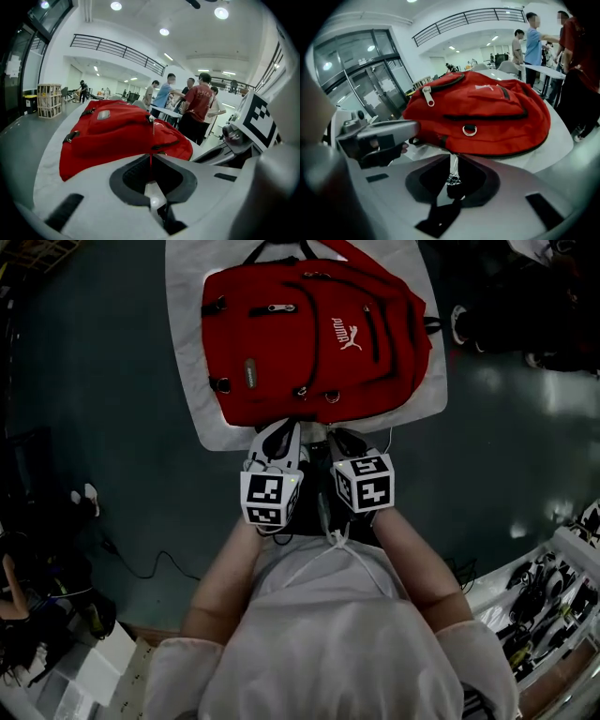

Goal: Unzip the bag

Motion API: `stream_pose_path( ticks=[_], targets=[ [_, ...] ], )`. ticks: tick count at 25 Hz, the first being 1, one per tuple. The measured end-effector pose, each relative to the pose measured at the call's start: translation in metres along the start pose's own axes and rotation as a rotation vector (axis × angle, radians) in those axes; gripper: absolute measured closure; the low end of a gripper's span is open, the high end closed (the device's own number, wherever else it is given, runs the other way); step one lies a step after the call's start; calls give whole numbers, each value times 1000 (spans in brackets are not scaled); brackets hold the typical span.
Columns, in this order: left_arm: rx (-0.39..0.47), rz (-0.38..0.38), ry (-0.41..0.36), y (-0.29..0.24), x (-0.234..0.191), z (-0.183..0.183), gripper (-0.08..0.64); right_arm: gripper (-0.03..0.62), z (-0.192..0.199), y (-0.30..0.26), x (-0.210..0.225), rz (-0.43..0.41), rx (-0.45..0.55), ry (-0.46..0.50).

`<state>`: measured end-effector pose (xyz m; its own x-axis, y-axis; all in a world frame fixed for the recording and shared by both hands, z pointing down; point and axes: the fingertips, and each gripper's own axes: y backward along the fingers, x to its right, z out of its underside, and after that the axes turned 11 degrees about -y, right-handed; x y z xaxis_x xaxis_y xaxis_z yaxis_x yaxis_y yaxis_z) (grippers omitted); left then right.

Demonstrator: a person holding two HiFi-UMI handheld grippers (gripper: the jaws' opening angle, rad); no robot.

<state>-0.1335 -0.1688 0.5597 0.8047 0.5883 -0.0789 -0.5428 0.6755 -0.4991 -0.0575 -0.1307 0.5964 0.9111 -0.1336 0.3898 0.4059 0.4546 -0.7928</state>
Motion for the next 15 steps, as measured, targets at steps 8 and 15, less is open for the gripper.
stream_pose_path(
  ticks=[8, 15],
  targets=[
    [-77, -15, 110, -25, -7, 29, 531, 495, 17, -32, 8, 3, -104, -65],
    [-156, -95, 166, -32, -10, 52, 531, 536, 19, -36, 11, 21, -145, 58]
  ],
)
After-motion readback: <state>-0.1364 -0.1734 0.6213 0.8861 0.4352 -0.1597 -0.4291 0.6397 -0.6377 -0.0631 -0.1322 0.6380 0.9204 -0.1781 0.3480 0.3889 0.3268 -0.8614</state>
